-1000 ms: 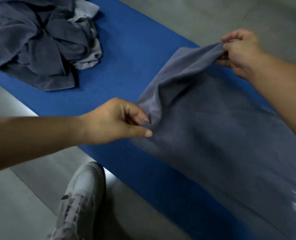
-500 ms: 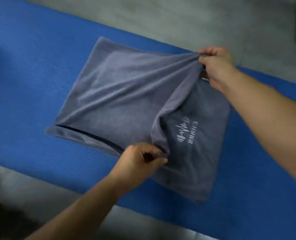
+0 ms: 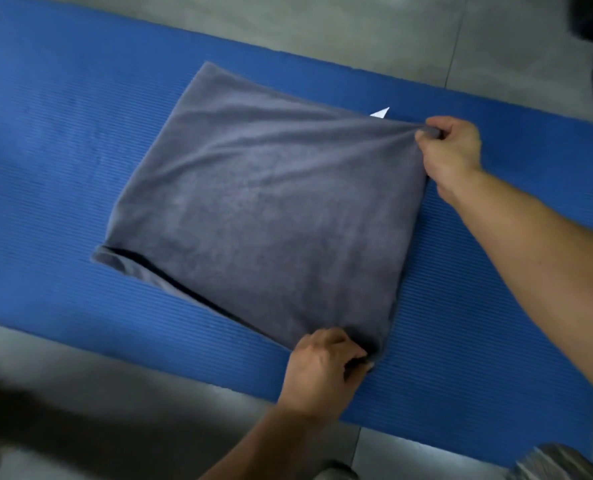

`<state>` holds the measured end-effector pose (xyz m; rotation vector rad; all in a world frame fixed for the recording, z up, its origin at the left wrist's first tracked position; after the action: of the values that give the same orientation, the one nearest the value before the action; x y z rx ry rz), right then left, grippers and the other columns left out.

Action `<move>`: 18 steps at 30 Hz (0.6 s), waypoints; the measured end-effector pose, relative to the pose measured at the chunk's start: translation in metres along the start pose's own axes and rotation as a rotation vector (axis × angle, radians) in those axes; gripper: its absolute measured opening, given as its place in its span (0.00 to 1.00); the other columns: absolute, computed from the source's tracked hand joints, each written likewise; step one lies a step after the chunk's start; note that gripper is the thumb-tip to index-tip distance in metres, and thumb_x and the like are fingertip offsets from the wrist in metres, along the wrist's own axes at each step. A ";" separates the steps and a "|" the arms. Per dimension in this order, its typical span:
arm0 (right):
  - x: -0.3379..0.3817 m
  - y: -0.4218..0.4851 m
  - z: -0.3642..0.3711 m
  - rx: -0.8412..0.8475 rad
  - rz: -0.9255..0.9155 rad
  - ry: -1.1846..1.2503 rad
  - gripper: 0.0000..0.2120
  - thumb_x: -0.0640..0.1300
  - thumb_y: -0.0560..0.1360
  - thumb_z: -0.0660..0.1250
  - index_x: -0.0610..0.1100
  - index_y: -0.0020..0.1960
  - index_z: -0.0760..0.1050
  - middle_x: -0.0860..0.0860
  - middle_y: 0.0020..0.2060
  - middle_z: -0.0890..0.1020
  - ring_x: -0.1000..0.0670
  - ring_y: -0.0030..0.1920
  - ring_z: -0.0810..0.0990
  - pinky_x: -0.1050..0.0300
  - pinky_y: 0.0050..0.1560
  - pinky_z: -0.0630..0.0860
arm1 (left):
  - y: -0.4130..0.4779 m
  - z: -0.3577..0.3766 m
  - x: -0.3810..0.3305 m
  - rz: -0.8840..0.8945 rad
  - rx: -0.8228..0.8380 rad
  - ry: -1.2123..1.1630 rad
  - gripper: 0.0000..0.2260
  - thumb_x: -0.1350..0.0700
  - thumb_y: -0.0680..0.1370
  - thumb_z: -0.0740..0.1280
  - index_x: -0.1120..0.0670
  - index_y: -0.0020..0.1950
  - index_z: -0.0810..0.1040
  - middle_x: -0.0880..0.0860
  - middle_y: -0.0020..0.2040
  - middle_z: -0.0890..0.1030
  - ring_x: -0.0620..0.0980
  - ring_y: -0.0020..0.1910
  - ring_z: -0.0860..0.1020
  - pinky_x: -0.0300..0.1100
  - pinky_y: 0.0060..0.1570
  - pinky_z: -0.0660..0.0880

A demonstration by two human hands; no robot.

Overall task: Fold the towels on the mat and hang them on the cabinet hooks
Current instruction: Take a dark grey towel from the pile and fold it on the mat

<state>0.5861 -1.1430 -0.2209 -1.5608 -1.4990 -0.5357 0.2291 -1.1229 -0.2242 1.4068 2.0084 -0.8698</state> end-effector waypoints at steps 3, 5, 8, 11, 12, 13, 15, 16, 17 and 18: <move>-0.007 0.002 -0.001 -0.003 -0.058 -0.175 0.18 0.43 0.80 0.61 0.44 0.69 0.74 0.49 0.66 0.77 0.52 0.65 0.76 0.65 0.65 0.70 | -0.003 0.014 -0.003 0.041 -0.045 0.069 0.10 0.44 0.75 0.67 0.47 0.42 0.84 0.45 0.40 0.79 0.47 0.39 0.78 0.41 0.37 0.75; -0.010 0.002 0.001 0.025 -0.098 -0.313 0.19 0.42 0.80 0.60 0.44 0.70 0.73 0.46 0.68 0.74 0.50 0.65 0.75 0.66 0.63 0.67 | -0.005 0.019 -0.004 0.036 -0.046 0.093 0.10 0.44 0.75 0.66 0.47 0.43 0.85 0.45 0.41 0.79 0.48 0.39 0.78 0.42 0.38 0.77; -0.006 0.001 0.004 0.034 -0.162 -0.458 0.17 0.40 0.81 0.58 0.40 0.69 0.73 0.43 0.68 0.70 0.50 0.61 0.74 0.65 0.60 0.66 | -0.005 0.014 -0.009 0.005 -0.033 0.030 0.10 0.44 0.75 0.66 0.47 0.47 0.84 0.45 0.44 0.80 0.47 0.42 0.79 0.44 0.40 0.79; 0.000 -0.004 0.006 0.008 -0.172 -0.578 0.16 0.39 0.80 0.59 0.38 0.66 0.74 0.40 0.68 0.69 0.40 0.66 0.72 0.56 0.65 0.68 | -0.009 -0.019 -0.006 -0.109 -0.110 -0.036 0.09 0.44 0.77 0.67 0.47 0.50 0.82 0.44 0.44 0.81 0.46 0.42 0.80 0.42 0.43 0.79; 0.004 -0.006 0.009 -0.006 -0.150 -0.636 0.17 0.40 0.79 0.60 0.39 0.67 0.74 0.40 0.69 0.68 0.39 0.68 0.69 0.52 0.68 0.67 | -0.010 -0.038 0.004 -0.203 -0.180 -0.037 0.08 0.45 0.77 0.67 0.47 0.49 0.82 0.45 0.44 0.81 0.46 0.42 0.80 0.42 0.43 0.78; 0.012 -0.010 0.014 -0.023 -0.130 -0.694 0.18 0.41 0.78 0.61 0.41 0.67 0.74 0.42 0.71 0.67 0.39 0.69 0.66 0.49 0.69 0.66 | -0.010 -0.060 0.018 -0.323 -0.265 -0.052 0.06 0.47 0.78 0.68 0.47 0.48 0.81 0.45 0.44 0.81 0.47 0.42 0.79 0.43 0.43 0.78; 0.035 -0.020 0.032 -0.037 -0.185 -0.738 0.19 0.43 0.77 0.63 0.45 0.67 0.74 0.45 0.72 0.66 0.39 0.70 0.64 0.44 0.68 0.65 | -0.011 -0.111 0.054 -0.573 -0.468 -0.099 0.04 0.50 0.78 0.70 0.49 0.45 0.79 0.47 0.43 0.80 0.49 0.41 0.80 0.45 0.42 0.76; 0.050 -0.025 0.046 -0.010 -0.260 -0.706 0.19 0.44 0.77 0.64 0.45 0.68 0.74 0.45 0.71 0.69 0.39 0.70 0.66 0.45 0.67 0.66 | -0.011 -0.138 0.075 -0.685 -0.567 -0.106 0.05 0.51 0.78 0.70 0.50 0.45 0.78 0.49 0.42 0.81 0.51 0.41 0.80 0.44 0.42 0.74; 0.065 -0.030 0.064 0.054 -0.342 -0.645 0.19 0.44 0.77 0.64 0.44 0.67 0.74 0.45 0.69 0.73 0.40 0.68 0.70 0.46 0.67 0.68 | -0.009 -0.162 0.093 -0.790 -0.657 -0.115 0.06 0.51 0.77 0.71 0.50 0.45 0.76 0.50 0.42 0.81 0.52 0.42 0.80 0.44 0.43 0.72; 0.081 -0.036 0.086 0.147 -0.417 -0.576 0.18 0.43 0.77 0.64 0.43 0.66 0.76 0.44 0.65 0.78 0.41 0.65 0.75 0.49 0.66 0.71 | -0.008 -0.184 0.112 -0.886 -0.740 -0.141 0.08 0.50 0.77 0.71 0.51 0.47 0.75 0.50 0.43 0.81 0.54 0.45 0.80 0.43 0.45 0.71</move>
<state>0.5443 -1.0313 -0.1896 -1.3485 -2.2740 -0.1934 0.1752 -0.9176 -0.1852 0.0244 2.4572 -0.4084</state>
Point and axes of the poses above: each hand's wrist, its own y-axis towards the middle knuckle, its own z-axis out of the palm, x = y × z, the point moved 1 cm from there along y, towards the middle knuckle
